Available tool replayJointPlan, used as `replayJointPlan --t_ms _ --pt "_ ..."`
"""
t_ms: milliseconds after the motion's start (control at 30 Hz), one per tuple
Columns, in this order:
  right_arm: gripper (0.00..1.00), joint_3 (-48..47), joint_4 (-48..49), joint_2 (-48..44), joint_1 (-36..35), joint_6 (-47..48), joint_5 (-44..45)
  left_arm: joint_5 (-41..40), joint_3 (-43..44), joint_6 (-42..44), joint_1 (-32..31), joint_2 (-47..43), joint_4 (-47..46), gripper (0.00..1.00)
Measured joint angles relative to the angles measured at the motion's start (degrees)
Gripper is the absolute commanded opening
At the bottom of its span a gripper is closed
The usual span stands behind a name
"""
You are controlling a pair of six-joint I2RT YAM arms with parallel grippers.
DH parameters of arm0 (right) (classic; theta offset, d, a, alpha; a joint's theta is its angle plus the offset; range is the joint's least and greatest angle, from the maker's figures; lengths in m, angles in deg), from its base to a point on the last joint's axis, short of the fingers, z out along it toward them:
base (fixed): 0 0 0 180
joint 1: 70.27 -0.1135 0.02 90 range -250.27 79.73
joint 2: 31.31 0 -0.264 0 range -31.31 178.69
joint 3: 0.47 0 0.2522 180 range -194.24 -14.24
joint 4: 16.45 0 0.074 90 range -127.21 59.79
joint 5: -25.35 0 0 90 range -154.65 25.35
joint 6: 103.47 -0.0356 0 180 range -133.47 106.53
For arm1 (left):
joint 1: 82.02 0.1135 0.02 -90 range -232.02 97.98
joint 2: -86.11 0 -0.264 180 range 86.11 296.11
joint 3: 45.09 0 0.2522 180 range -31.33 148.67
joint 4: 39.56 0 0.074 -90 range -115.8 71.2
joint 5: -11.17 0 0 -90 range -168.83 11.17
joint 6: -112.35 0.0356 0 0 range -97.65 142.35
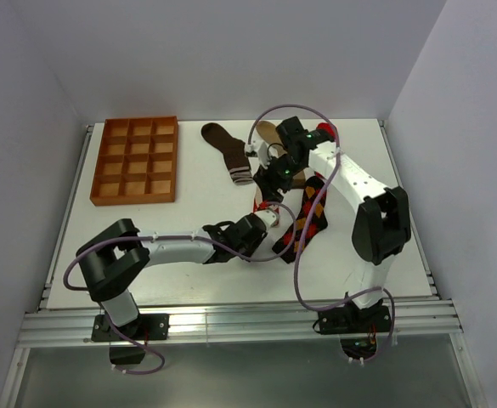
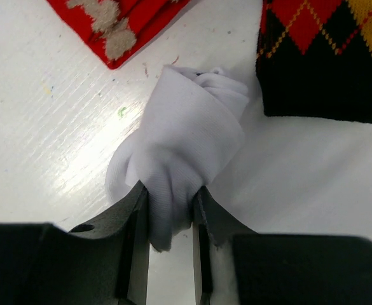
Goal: Roll the socks
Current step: Pick up the sock at the center of the board, then place the sock in the storage box.
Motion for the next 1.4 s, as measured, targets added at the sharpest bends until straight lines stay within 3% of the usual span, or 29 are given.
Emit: replayJointPlan --t_ms 300,633,933,1200,1400 --pt "0.71 1.1 8.9 -6.5 3.2 -8.6 4.1 1.7 -3.6 -3.0 4.0 -5.6 1.1 0.0" --pt "0.71 1.3 12.0 -11.2 4.2 -12.6 6.1 2.5 -4.3 -5.7 10.5 -15.4 1.3 0.0" --pt "0.71 1.3 13.3 -14.8 4.2 -12.8 8.3 -7.0 -0.5 -6.3 18.4 -17.8 1.3 0.0" --pt "0.71 1.2 14.7 -15.8 4.2 -12.5 11.7 -16.1 7.3 -2.9 31.8 -17.3 -4.6 0.0" --pt "0.72 -0.2 15.6 -15.8 4.2 -12.1 13.7 -18.0 16.1 1.3 43.5 -9.0 -12.3 0.0"
